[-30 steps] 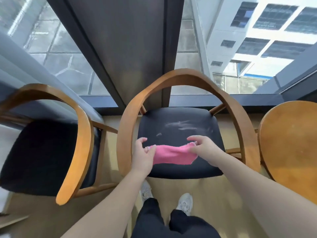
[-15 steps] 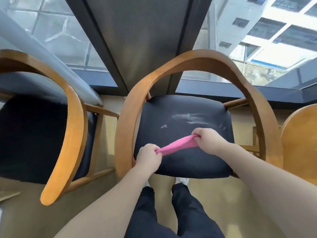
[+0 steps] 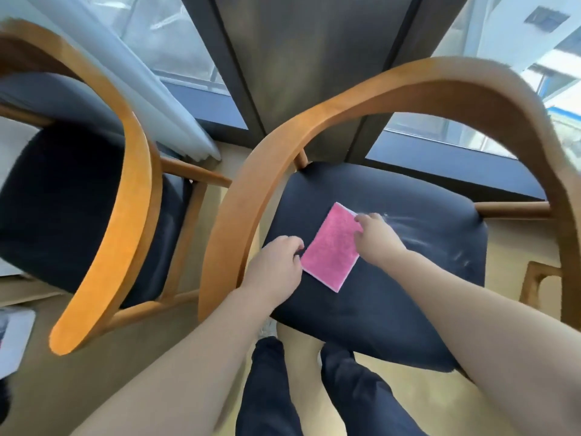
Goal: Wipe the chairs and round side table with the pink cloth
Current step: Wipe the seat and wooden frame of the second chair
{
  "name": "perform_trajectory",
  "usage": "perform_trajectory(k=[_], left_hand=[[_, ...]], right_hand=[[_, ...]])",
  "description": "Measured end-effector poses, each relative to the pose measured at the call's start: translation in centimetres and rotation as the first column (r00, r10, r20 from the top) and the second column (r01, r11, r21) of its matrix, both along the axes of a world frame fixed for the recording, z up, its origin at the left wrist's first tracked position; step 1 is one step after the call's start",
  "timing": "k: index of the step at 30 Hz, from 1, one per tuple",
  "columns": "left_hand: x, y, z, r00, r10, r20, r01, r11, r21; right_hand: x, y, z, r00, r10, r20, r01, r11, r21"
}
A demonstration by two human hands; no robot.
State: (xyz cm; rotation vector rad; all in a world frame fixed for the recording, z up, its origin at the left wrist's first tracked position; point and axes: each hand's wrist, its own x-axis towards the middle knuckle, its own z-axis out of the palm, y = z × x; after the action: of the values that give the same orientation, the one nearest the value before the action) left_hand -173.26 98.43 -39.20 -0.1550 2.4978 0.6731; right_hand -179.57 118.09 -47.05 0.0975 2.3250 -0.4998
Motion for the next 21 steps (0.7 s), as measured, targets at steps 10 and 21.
perform_trajectory(k=[10,21], left_hand=[[-8.0,-5.6,0.2,0.865,-0.434,-0.252,0.356,0.885,-0.300],[-8.7,-8.0,-2.8,0.804,-0.391,-0.449,0.310,0.919,-0.245]], right_hand=[[4.5,-4.5,-4.3,0.986,-0.166,-0.016,0.166,0.985,-0.041],[6.6,-8.6,-12.1,0.962,-0.076,-0.263,0.138,0.964,0.229]])
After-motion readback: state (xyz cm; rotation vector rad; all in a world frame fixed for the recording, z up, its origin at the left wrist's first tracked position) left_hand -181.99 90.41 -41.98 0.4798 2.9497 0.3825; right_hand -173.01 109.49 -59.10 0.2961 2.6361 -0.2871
